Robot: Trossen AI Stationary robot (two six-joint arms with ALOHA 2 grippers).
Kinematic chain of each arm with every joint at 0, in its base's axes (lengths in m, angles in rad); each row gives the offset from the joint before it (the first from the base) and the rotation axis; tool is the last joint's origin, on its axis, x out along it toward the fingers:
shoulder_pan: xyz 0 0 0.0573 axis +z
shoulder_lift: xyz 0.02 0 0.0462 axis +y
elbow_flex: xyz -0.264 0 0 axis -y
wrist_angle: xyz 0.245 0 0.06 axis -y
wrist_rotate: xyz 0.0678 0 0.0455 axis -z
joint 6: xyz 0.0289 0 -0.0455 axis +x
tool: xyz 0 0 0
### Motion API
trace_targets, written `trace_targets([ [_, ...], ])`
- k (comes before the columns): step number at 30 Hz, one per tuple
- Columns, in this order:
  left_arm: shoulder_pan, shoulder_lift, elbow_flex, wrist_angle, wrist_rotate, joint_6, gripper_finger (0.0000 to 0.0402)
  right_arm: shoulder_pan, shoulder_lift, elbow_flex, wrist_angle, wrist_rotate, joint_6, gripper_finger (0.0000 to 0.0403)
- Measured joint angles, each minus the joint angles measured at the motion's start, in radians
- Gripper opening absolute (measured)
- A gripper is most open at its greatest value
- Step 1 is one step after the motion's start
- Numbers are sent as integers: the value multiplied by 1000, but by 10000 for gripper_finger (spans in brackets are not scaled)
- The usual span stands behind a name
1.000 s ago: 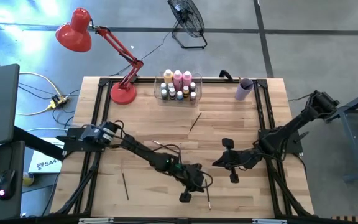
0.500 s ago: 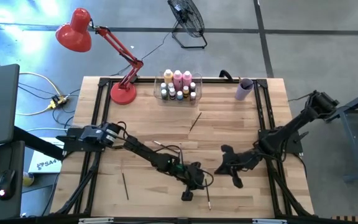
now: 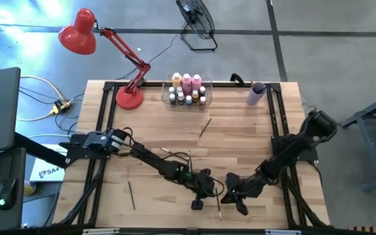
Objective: Pick & Place Paint Supplies
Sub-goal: Put the black paint brush into the violet cup
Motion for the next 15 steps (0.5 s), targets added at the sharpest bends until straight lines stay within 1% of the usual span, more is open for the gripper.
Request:
trace_targets([
  [3,0,-1,0,-33,-32,0,3,0,75,72,-13,-25,3,2],
  [7,-1,-1,0,-84,-65,-9,3,1,137,147,-87,-55,-1,2],
  [15,-1,-1,0,-95,-72,-11,3,7,192,160,-107,-99,144,2],
])
